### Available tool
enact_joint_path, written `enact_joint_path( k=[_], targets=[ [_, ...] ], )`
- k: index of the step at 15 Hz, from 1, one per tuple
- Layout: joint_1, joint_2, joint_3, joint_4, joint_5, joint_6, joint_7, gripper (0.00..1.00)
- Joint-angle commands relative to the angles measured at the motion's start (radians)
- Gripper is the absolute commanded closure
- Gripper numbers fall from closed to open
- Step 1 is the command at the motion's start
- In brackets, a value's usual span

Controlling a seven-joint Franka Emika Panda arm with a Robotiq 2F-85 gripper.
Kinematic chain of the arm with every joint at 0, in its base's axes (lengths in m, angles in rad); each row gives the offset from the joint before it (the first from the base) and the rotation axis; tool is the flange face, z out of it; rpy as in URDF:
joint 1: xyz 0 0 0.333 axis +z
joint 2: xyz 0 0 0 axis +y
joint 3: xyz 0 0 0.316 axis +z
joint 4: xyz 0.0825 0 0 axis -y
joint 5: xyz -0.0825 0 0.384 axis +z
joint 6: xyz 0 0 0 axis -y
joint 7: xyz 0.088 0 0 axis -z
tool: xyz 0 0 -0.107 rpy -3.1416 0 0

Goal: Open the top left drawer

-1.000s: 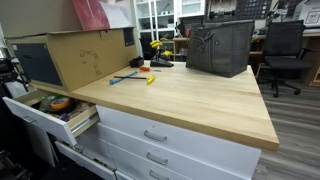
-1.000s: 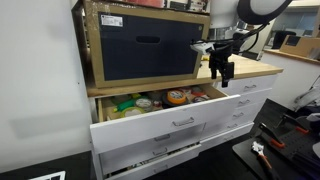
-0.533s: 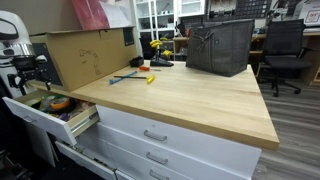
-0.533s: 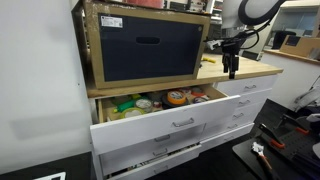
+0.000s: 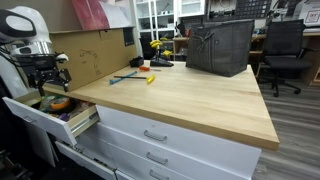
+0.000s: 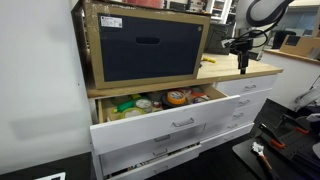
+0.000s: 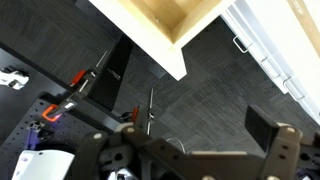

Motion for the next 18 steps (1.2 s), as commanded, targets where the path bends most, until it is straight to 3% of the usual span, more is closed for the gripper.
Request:
enact_joint_path(
  k=[1, 2, 6, 11, 13, 14, 16, 18],
  targets=[
    [-0.067, -0.065, -0.027, -0.022, -0.05, -0.02, 0.0, 0.0],
    [-0.167, -0.074, 0.048, -0.024, -0.062, -0.017, 0.0, 0.0],
    [-0.374, -0.137, 0.241, -0.045, -0.057, -0.019, 0.0, 0.0],
    [-0.648, -0.25, 0.624, -0.078, -0.003, -0.008, 0.001, 0.0],
    [-0.693, -0.247, 0.755, -0.059, 0.037, 0.001, 0.001, 0.0],
    [-0.645, -0.209, 0.66, -0.046, 0.0, -0.006, 0.001, 0.0],
    [-0.666, -0.226, 0.74, -0.048, 0.021, -0.006, 0.004, 0.0],
    [-0.669, -0.231, 0.751, -0.051, 0.022, -0.006, 0.004, 0.0]
  ],
)
